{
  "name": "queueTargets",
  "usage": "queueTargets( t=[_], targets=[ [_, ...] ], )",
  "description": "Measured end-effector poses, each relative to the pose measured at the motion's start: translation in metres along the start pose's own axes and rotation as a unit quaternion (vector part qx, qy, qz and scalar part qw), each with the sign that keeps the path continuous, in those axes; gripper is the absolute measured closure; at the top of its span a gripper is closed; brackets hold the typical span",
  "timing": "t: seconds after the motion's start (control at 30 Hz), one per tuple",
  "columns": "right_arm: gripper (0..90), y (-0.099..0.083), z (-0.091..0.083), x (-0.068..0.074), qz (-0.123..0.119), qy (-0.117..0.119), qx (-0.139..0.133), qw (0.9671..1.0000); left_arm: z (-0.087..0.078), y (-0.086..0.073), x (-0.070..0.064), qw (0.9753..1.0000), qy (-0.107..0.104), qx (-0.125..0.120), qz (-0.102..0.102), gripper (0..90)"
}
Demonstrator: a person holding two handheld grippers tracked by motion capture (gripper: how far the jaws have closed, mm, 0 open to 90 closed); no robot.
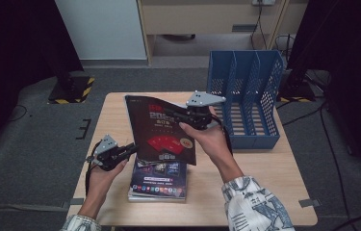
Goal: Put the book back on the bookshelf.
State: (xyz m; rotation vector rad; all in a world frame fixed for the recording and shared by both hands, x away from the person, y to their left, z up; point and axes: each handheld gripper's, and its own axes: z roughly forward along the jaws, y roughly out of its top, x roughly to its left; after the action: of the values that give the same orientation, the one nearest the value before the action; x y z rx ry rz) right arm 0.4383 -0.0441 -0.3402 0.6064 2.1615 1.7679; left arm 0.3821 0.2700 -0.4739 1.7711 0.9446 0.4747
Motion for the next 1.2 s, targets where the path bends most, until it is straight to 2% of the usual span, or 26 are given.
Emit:
queueTargets(
  t=[0.07,0.13,0.2,0.23,0.27,0.3,0.37,0.43,0.47,0.5,0.67,0.77,1.0,1.1,1.2],
  targets=[
    [86.8,0.001,-0.001,0.002,-0.004,-0.001,-0.001,1.0,-0.002,-0.003,0.006,0.9997,0.015,-0.008,-0.017,62.5],
    [86.8,0.003,-0.002,0.002,-0.007,-0.004,-0.004,1.0,-0.003,-0.004,0.011,0.9993,0.032,-0.001,-0.021,49.6],
    [86.8,0.006,-0.003,0.002,-0.007,-0.008,-0.008,0.9999,-0.005,-0.007,0.016,0.9988,0.042,0.003,-0.025,46.6],
    [86.9,0.009,-0.004,0.001,-0.006,-0.012,-0.012,0.9998,-0.005,-0.008,0.018,0.9984,0.05,0.006,-0.028,40.2],
    [86.9,0.009,-0.004,0.001,-0.006,-0.012,-0.012,0.9998,-0.006,-0.009,0.02,0.9978,0.059,0.009,-0.029,40.2],
    [86.8,0.013,-0.006,0.0,-0.007,-0.017,-0.017,0.9997,-0.006,-0.011,0.024,0.9964,0.078,0.021,-0.026,32.5],
    [86.8,0.015,-0.006,0.0,-0.006,-0.021,-0.02,0.9996,-0.006,-0.012,0.026,0.9958,0.084,0.027,-0.027,30.4],
    [86.8,0.021,-0.007,-0.002,-0.008,-0.036,-0.027,0.999,-0.005,-0.015,0.029,0.9933,0.105,0.042,-0.024,22.5],
    [86.8,0.023,-0.008,-0.003,-0.007,-0.039,-0.029,0.9988,-0.005,-0.015,0.03,0.9927,0.109,0.045,-0.025,20.4],
    [86.8,0.023,-0.008,-0.003,-0.007,-0.039,-0.029,0.9988,-0.005,-0.015,0.03,0.9927,0.109,0.045,-0.025,18.7],
    [86.9,0.033,-0.013,-0.01,-0.001,-0.053,-0.044,0.9976,-0.002,-0.018,0.034,0.9891,0.13,0.066,-0.019,11.2],
    [86.9,0.039,-0.016,-0.014,0.003,-0.065,-0.05,0.9966,-0.001,-0.022,0.037,0.9877,0.135,0.076,-0.022,7.6],
    [86.9,0.048,-0.02,-0.021,0.006,-0.088,-0.049,0.9949,0.0,-0.026,0.043,0.9859,0.142,0.085,-0.027,5.8],
    [86.9,0.055,-0.027,-0.025,0.014,-0.106,-0.054,0.9928,0.0,-0.027,0.045,0.9851,0.145,0.088,-0.027,5.8],
    [86.8,0.059,-0.032,-0.027,0.016,-0.112,-0.058,0.9919,0.0,-0.029,0.047,0.9842,0.149,0.091,-0.029,5.8]
  ],
)
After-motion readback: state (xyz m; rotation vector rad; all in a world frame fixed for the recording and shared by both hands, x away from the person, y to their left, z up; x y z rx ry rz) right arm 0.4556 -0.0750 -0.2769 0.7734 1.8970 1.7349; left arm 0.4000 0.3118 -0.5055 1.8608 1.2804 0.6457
